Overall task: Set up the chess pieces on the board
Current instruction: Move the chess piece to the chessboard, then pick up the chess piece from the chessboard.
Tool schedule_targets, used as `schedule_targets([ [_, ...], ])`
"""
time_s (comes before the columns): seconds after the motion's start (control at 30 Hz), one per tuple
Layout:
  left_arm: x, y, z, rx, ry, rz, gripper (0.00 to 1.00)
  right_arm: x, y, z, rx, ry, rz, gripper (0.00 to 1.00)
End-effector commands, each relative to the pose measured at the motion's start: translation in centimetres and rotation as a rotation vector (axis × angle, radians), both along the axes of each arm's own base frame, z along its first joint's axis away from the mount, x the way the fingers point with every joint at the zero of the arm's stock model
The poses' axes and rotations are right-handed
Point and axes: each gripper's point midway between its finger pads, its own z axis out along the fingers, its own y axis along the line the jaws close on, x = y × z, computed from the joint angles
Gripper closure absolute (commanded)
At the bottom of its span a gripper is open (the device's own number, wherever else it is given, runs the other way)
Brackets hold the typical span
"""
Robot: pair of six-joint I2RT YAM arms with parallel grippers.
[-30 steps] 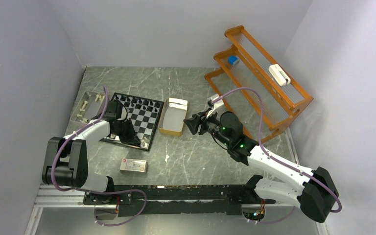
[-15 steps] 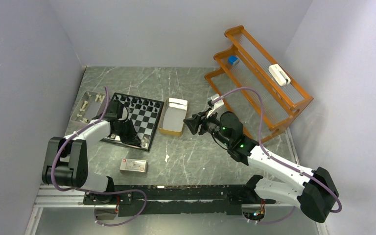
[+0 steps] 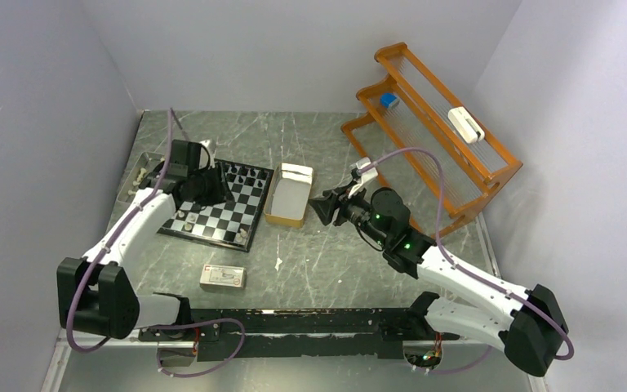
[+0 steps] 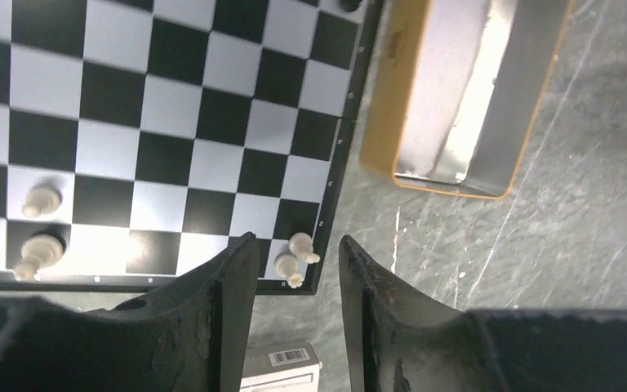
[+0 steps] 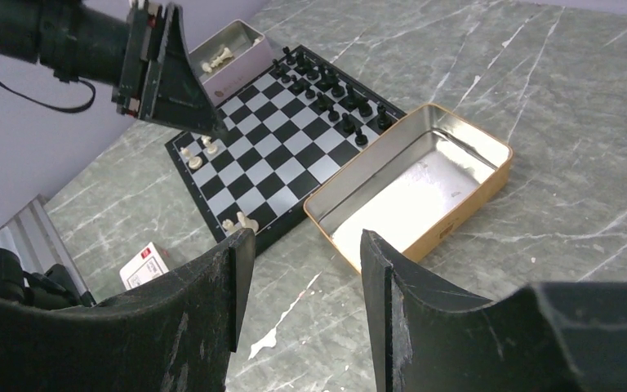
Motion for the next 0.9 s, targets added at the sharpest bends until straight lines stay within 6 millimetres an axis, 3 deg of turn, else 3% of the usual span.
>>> schedule_targets([
  [0.0,0.0,-0.1,1.4,0.166,-0.038,-0.140,0.53,-0.1,-0.4,0.3,-0.001,-0.024,-0.012,0.45],
  [0.1,-0.2,-1.0,1.0,0.232,-0.030,-0.191,0.53,-0.1,-0.5,0.7,0.001,-0.036,-0.010,0.45],
  [0.33,-1.3,-3.9,-2.1,0.250,0.040,-0.275,0.55,-0.4,-1.3,1.8,0.005,-0.060,-0.026,0.45],
  [0.47,-2.1,-4.9,-3.9,0.272,0.090,-0.303,0.63,-0.8,-1.9,2.9,0.020,-0.074,-0.035,0.45],
  [0.67,-2.9,-4.8,-5.7,0.347,0.137,-0.302,0.68,-1.3,-2.9,4.7,0.046,-0.105,-0.053,0.45],
  [0.87,-3.5,-4.4,-6.7,0.364,0.145,-0.301,0.61,-1.4,-3.0,4.9,0.045,-0.108,-0.053,0.45],
])
